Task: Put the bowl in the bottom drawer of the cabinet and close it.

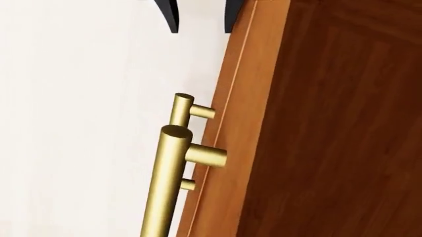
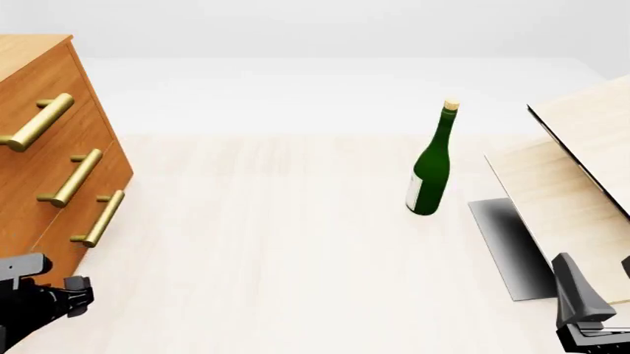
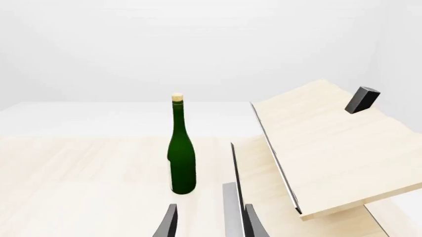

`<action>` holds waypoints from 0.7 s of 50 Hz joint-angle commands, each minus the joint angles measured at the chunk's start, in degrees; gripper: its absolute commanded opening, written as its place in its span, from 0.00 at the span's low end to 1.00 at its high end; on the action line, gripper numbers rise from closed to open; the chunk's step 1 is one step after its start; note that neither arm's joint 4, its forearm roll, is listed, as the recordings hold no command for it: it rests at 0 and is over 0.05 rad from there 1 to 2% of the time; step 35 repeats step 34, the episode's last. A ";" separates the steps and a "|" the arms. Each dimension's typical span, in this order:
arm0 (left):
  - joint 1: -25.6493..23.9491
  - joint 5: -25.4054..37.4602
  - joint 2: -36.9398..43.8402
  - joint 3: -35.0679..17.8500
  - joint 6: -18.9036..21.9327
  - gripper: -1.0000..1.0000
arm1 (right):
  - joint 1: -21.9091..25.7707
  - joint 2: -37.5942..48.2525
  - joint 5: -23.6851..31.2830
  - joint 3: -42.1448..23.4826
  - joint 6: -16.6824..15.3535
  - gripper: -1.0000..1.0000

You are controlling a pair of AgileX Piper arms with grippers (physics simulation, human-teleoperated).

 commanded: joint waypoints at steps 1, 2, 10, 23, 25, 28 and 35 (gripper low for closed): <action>10.55 -3.11 3.67 -1.04 12.85 1.00 | -0.01 -0.01 -0.01 0.00 0.01 1.00; 11.38 -4.43 4.65 -0.68 13.25 1.00 | 0.01 0.00 0.00 0.00 0.00 1.00; 13.01 -8.41 7.29 0.65 15.65 1.00 | -0.01 0.01 0.00 0.00 0.01 1.00; 17.18 -14.31 11.40 2.47 19.02 1.00 | 0.00 -0.01 0.00 0.00 0.00 1.00; 17.33 -14.90 11.75 2.62 19.30 1.00 | 0.01 0.00 0.00 0.00 0.00 1.00; 18.58 -15.16 11.52 2.92 19.65 1.00 | 0.00 -0.01 0.00 0.00 0.00 1.00; 20.04 -15.41 10.81 3.44 20.13 1.00 | 0.01 0.00 0.00 0.00 0.00 1.00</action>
